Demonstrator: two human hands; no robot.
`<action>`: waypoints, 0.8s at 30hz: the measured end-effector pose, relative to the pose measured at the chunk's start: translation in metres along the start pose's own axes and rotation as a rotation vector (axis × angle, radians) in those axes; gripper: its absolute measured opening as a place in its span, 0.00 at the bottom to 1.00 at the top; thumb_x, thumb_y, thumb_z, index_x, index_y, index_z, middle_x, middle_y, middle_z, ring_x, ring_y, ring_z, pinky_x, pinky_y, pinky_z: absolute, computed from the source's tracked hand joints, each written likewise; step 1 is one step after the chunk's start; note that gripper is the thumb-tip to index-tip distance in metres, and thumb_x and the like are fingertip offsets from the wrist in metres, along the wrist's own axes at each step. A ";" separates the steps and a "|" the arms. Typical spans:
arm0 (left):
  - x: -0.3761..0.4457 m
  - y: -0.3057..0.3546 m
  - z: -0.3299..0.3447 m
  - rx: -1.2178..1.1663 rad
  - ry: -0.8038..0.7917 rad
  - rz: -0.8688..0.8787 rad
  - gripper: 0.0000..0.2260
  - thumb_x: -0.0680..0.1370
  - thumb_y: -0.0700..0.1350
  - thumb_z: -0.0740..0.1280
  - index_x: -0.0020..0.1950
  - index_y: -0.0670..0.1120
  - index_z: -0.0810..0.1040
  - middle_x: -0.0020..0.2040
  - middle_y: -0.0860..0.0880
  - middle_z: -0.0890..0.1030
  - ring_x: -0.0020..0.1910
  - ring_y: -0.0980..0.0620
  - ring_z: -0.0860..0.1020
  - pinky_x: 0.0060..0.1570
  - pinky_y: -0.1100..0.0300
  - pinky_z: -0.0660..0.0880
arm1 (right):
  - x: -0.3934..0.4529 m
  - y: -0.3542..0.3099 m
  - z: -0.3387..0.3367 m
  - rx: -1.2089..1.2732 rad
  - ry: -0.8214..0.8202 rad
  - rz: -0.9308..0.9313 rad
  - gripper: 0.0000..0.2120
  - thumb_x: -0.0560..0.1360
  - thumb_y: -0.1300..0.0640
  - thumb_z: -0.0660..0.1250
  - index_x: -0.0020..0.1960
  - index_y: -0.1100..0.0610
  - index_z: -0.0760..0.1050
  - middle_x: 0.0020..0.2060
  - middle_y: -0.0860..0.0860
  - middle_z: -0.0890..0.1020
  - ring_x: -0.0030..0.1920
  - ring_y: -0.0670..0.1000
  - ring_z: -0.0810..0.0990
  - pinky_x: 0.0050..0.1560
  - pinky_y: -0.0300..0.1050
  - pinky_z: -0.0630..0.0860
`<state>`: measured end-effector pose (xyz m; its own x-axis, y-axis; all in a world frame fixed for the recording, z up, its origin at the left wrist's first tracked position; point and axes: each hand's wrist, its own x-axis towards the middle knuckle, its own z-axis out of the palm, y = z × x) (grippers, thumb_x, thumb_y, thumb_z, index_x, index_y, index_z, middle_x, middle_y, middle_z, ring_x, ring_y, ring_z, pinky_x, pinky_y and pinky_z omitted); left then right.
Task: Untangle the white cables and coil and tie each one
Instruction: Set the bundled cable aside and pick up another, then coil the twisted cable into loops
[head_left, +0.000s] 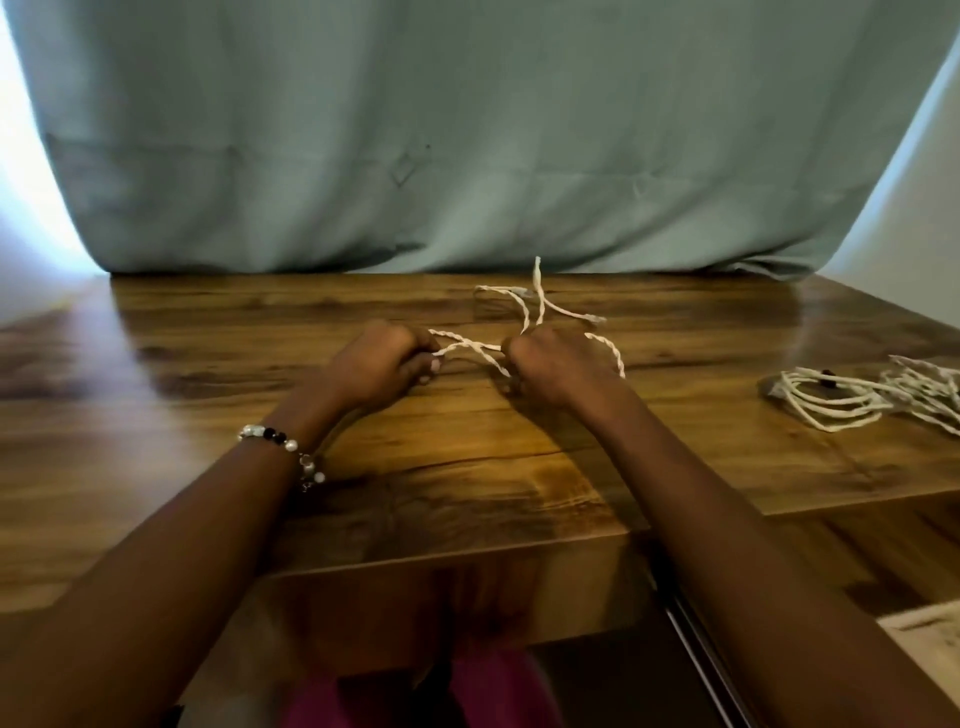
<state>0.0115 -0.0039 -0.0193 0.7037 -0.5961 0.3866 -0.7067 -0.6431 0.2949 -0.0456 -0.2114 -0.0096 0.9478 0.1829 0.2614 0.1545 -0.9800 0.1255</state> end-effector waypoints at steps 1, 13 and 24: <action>0.000 0.001 0.001 -0.026 0.047 0.013 0.07 0.79 0.43 0.65 0.50 0.44 0.82 0.42 0.47 0.85 0.41 0.50 0.81 0.38 0.71 0.68 | 0.004 -0.007 -0.001 -0.016 0.054 -0.016 0.12 0.75 0.52 0.66 0.55 0.56 0.75 0.54 0.58 0.79 0.54 0.59 0.78 0.45 0.48 0.69; 0.006 -0.028 -0.017 -0.067 0.146 -0.018 0.05 0.76 0.49 0.70 0.42 0.51 0.78 0.36 0.52 0.79 0.34 0.61 0.74 0.37 0.60 0.69 | 0.024 0.018 0.000 0.916 0.645 0.006 0.11 0.75 0.63 0.61 0.51 0.61 0.81 0.39 0.48 0.81 0.39 0.46 0.79 0.40 0.40 0.72; 0.008 -0.018 -0.016 0.058 0.451 0.112 0.15 0.79 0.48 0.56 0.45 0.40 0.78 0.39 0.45 0.78 0.40 0.50 0.71 0.39 0.58 0.63 | 0.018 0.047 0.000 0.639 0.599 0.203 0.33 0.72 0.53 0.71 0.74 0.48 0.63 0.59 0.56 0.79 0.59 0.60 0.75 0.61 0.52 0.70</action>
<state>0.0293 0.0106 -0.0075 0.5123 -0.4034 0.7582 -0.7626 -0.6197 0.1855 -0.0216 -0.2544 0.0012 0.6969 -0.1639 0.6982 0.2948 -0.8221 -0.4871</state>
